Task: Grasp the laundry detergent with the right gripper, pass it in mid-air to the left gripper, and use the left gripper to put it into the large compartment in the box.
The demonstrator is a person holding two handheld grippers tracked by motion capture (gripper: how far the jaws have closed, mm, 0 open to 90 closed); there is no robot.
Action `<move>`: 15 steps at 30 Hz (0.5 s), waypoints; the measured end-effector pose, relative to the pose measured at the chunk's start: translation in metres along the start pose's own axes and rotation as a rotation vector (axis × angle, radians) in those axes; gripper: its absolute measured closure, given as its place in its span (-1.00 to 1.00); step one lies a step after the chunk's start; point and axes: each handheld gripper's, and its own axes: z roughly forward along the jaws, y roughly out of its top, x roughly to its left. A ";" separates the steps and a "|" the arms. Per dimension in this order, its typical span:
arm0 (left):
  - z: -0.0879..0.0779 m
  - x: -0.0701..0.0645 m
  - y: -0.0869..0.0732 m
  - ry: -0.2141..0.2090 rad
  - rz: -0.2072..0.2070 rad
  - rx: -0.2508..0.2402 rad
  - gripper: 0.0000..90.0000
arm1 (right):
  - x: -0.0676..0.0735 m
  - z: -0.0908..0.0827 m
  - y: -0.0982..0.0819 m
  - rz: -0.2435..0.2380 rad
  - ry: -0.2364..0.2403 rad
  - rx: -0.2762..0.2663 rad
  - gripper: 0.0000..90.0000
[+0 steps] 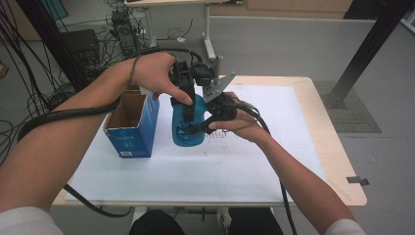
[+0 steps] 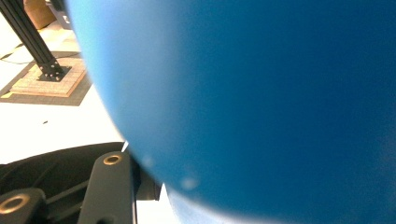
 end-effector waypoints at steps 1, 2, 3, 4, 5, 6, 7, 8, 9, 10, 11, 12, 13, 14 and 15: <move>0.000 0.000 0.000 0.000 0.001 0.003 -0.17 | 0.000 0.000 0.000 0.001 0.001 -0.001 -0.04; 0.000 0.000 0.001 -0.001 0.001 0.007 -0.17 | -0.001 0.000 -0.001 -0.008 -0.005 0.001 -0.04; 0.000 0.000 0.001 -0.001 0.000 0.008 -0.17 | -0.001 0.000 -0.001 -0.008 -0.005 0.001 -0.04; 0.000 0.000 0.001 -0.003 -0.005 0.009 -0.17 | -0.001 0.000 -0.001 0.002 0.001 -0.003 -0.04; 0.000 0.001 0.001 -0.001 -0.003 0.007 -0.17 | -0.001 0.000 -0.001 0.002 0.002 -0.004 -0.04; 0.000 0.001 0.001 -0.001 -0.003 0.007 -0.17 | -0.002 -0.001 -0.001 -0.003 -0.004 0.003 -0.04; 0.000 0.001 0.001 0.000 -0.007 0.003 -0.17 | -0.002 -0.001 -0.001 -0.003 -0.004 0.003 -0.04; 0.000 0.001 0.002 -0.003 -0.009 0.006 -0.17 | -0.002 -0.001 -0.001 0.002 0.005 -0.004 -0.04; 0.000 0.001 0.002 -0.004 -0.014 0.003 -0.17 | -0.003 -0.001 -0.002 -0.007 0.000 -0.002 -0.04; 0.000 0.001 0.002 -0.004 -0.014 0.003 -0.17 | -0.003 -0.001 -0.002 -0.007 0.000 -0.002 -0.04; 0.000 0.002 0.002 -0.004 -0.012 0.003 -0.17 | -0.003 -0.001 -0.002 0.003 0.010 -0.005 -0.04; 0.000 0.002 0.002 -0.006 -0.012 0.005 -0.17 | -0.003 -0.001 -0.002 0.001 0.010 -0.006 -0.04; 0.000 0.002 0.002 -0.006 -0.012 0.005 -0.17 | -0.004 -0.001 -0.002 -0.007 0.005 -0.003 -0.04; 0.000 0.003 0.002 -0.008 -0.017 0.003 -0.17 | -0.003 -0.001 -0.002 0.002 0.011 -0.006 -0.04; 0.000 0.003 0.002 -0.008 -0.017 0.003 -0.17 | -0.003 -0.001 -0.002 0.002 0.011 -0.006 -0.04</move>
